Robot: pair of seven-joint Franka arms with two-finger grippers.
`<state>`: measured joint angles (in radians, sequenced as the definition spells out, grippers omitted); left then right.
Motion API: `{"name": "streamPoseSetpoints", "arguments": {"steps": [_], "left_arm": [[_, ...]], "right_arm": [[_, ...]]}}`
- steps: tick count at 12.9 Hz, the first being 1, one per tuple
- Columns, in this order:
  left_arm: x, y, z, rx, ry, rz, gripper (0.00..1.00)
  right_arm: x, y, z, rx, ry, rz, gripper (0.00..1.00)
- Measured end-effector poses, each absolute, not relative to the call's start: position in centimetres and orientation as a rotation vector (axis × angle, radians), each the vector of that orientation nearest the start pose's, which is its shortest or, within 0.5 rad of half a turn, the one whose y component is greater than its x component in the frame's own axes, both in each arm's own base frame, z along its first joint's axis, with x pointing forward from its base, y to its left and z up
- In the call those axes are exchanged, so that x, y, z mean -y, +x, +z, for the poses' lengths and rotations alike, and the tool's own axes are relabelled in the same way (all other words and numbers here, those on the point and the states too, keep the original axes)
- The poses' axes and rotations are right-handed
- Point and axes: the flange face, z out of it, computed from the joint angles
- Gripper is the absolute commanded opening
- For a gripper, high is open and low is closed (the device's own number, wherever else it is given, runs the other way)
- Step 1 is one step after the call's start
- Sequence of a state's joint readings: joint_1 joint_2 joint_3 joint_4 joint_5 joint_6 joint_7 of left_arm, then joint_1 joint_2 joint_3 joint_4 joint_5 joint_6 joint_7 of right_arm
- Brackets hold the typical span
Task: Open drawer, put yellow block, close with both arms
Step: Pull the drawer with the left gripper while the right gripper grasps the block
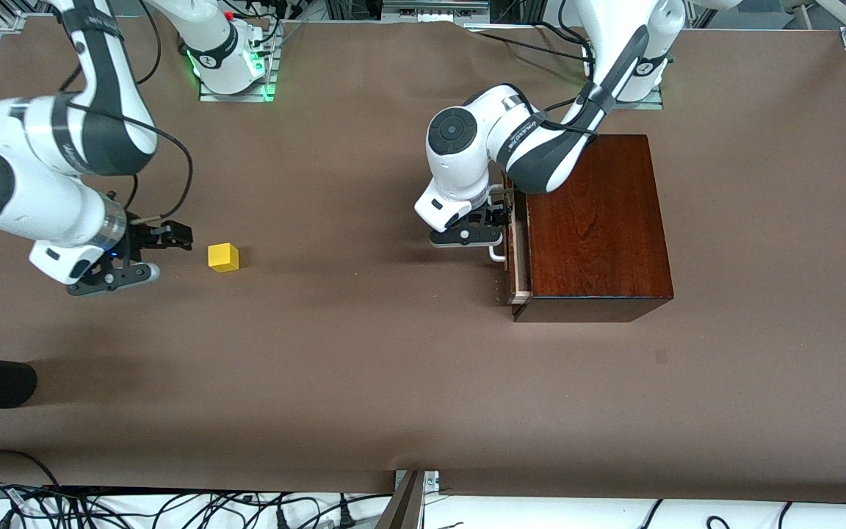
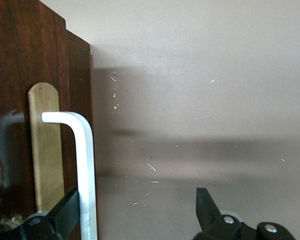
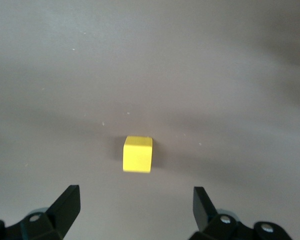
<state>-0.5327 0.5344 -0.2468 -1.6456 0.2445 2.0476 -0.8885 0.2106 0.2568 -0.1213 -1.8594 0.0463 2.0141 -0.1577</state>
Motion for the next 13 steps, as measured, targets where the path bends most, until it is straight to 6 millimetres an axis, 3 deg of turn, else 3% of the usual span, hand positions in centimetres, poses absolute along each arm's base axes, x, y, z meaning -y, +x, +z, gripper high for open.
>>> {"name": "streamPoseSetpoints", "arguments": {"steps": [3,6,9,13], "left_arm": [[45.0,49.7,30.2,0.013,-3.014,0.008,1.00],[45.8,49.4,29.8,0.001,-3.039,-0.011,1.00],[46.7,49.6,30.2,0.029,-3.112,-0.039,1.00],[47.4,49.5,30.4,0.037,-3.162,-0.065,1.00]], "right_arm": [[-5.6,58.4,31.1,0.328,-3.106,0.090,1.00],[-5.2,56.8,26.1,0.296,-3.106,0.078,1.00],[-5.1,56.4,23.2,0.292,-3.115,0.086,1.00],[-5.1,55.8,21.7,0.294,-3.117,0.088,1.00]]}}
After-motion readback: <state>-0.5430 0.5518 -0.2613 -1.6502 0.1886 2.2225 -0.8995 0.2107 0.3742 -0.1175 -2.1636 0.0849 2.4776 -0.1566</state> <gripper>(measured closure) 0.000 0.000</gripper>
